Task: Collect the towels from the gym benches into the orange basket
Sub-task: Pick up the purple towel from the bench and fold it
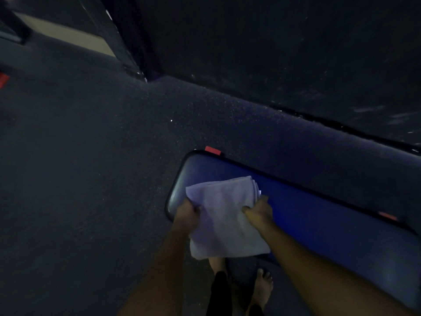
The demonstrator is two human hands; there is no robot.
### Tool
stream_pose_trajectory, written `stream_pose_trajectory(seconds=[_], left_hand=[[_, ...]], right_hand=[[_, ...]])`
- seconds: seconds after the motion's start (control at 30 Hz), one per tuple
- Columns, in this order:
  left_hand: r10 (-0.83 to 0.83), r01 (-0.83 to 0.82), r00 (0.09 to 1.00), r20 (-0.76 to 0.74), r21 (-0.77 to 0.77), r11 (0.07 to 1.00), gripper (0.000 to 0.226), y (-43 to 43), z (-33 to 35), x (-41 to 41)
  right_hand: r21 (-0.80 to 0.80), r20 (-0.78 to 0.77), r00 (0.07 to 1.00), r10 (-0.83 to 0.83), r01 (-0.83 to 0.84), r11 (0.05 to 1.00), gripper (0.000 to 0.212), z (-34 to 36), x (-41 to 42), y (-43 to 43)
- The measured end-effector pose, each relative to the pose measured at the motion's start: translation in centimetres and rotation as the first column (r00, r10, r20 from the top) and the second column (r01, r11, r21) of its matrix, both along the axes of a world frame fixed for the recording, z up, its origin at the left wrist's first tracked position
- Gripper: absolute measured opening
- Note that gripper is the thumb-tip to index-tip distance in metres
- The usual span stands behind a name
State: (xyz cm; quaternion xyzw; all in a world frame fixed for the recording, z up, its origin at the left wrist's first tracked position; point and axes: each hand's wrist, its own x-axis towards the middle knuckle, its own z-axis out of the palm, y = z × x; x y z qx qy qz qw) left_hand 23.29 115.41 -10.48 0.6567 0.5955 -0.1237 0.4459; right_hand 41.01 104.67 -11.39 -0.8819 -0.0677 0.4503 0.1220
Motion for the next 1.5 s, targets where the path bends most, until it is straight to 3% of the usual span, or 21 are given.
stream_pose_trajectory(seconds=[0.17, 0.4, 0.7, 0.9, 1.1, 1.5], left_hand=[[-0.024, 0.023, 0.992, 0.124, 0.014, 1.0, 0.033, 0.4, 3.6, -0.7], [0.061, -0.095, 0.97, 0.234, 0.134, 0.986, 0.041, 0.1, 13.3, -1.6], [0.132, -0.298, 0.912, 0.389, 0.404, 0.865, 0.052, -5.1, 28.6, -6.4], [0.175, -0.444, 0.855, 0.488, 0.515, 0.733, 0.049, -8.8, 36.9, -11.8], [0.294, -0.597, 0.793, 0.534, 0.583, 0.551, 0.037, -12.9, 43.4, -21.4], [0.623, -0.784, 0.551, 0.555, 0.6, 0.158, 0.03, -26.9, 45.7, -50.2]], right_hand=[[0.119, -0.054, 0.996, 0.066, -0.06, 0.991, 0.033, 4.5, 0.5, 1.1], [0.358, 0.02, 0.995, 0.093, -0.094, 0.929, 0.028, 14.9, 0.6, 2.2], [0.654, 0.156, 0.966, 0.205, -0.256, 0.711, 0.023, 30.6, -1.8, -0.3], [0.761, 0.242, 0.914, 0.326, -0.388, 0.52, 0.031, 38.5, -5.7, -1.0], [0.82, 0.315, 0.841, 0.439, -0.474, 0.32, 0.031, 44.5, -15.1, -0.9], [0.831, 0.381, 0.553, 0.741, -0.556, -0.012, 0.019, 46.6, -47.1, -3.8]])
